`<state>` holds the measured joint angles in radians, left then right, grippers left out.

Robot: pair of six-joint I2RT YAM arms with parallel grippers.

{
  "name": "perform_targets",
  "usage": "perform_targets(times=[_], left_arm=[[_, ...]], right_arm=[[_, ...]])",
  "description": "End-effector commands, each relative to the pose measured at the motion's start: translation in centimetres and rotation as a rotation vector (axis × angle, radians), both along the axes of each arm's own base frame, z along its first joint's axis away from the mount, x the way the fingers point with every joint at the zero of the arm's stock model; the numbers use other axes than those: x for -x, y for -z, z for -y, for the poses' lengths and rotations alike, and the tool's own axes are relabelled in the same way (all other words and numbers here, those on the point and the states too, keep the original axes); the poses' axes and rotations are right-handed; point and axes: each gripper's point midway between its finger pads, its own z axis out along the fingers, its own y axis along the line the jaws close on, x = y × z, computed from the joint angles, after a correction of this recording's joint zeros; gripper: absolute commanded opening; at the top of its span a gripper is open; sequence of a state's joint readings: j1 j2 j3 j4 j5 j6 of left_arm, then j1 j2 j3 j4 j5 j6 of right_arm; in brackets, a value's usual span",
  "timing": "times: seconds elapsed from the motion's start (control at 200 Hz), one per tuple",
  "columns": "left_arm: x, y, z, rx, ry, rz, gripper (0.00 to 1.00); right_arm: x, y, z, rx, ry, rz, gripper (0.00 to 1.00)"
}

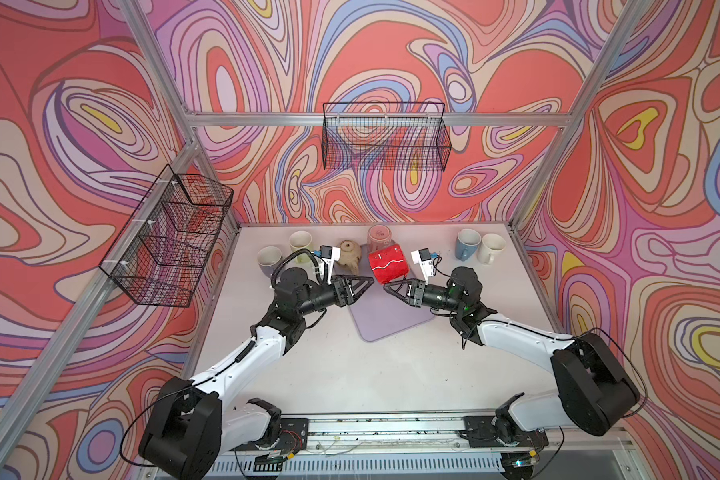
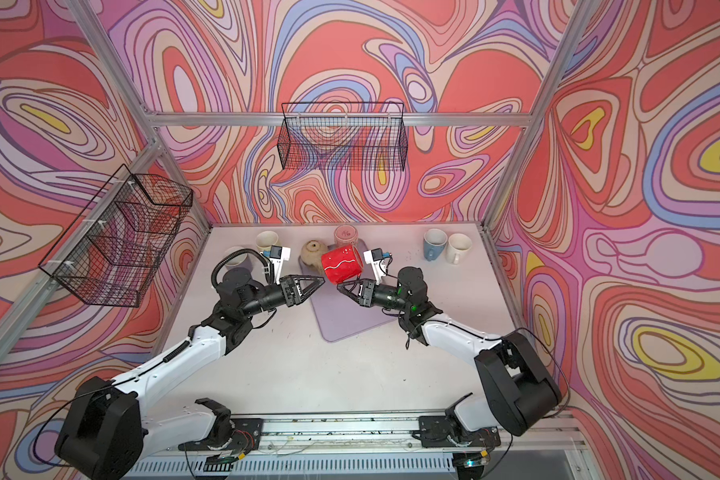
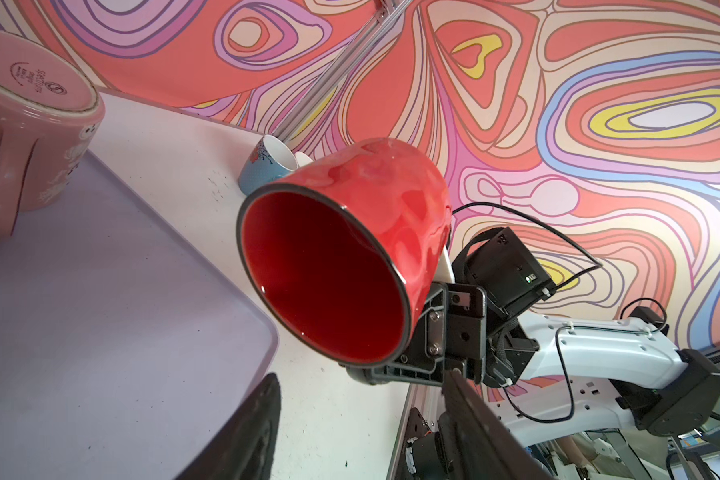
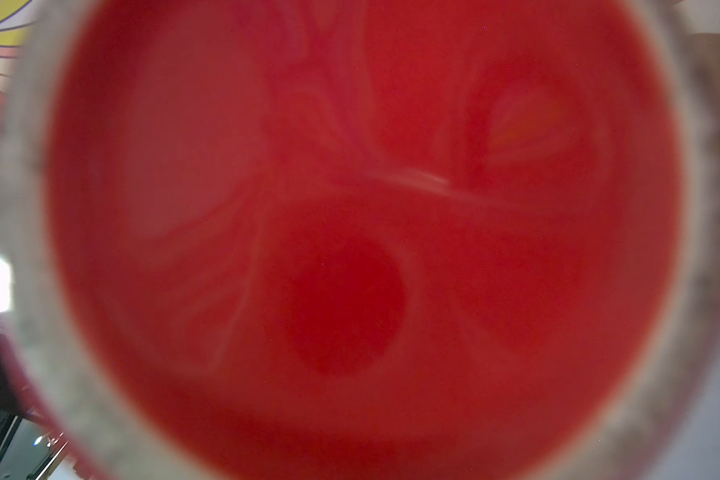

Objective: Turn the mug right side up
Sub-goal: 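Close the left gripper on the red mug's rim while the right gripper holds it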

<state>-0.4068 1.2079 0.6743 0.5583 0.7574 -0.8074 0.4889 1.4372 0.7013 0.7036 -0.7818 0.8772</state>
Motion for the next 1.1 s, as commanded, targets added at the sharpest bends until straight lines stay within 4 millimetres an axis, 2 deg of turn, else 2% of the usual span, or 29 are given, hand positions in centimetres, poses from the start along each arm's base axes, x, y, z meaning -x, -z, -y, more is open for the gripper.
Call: perform_targets(times=[0.0,0.19,0.391,0.671,0.866,1.092], left_arm=[[-0.1,-3.1,0.4,0.049,0.014,0.087,0.65],[-0.4,-4.2,1.2,0.065,0.035,0.114,0.66],[-0.6,-4.4,2.3,0.078,0.057,0.119,0.66],[-0.8,-4.5,2.4,0.088,0.046,0.124,0.65],[-0.7,-4.8,2.5,0.1,0.044,0.136,0.62],[-0.9,-5.1,2.7,0.118,0.049,0.143,0.53]], right_arm=[[0.0,-3.1,-0.4,-0.058,-0.024,0.124,0.06],[0.3,-3.1,-1.1,-0.063,-0.052,0.125,0.06],[0.7,-3.4,-2.0,-0.085,-0.08,0.13,0.06],[0.5,-2.8,-2.3,-0.086,-0.081,0.122,0.06],[0.5,-3.0,-2.5,-0.119,-0.091,0.124,0.06],[0.4,-3.0,-2.6,-0.126,-0.091,0.126,0.06]])
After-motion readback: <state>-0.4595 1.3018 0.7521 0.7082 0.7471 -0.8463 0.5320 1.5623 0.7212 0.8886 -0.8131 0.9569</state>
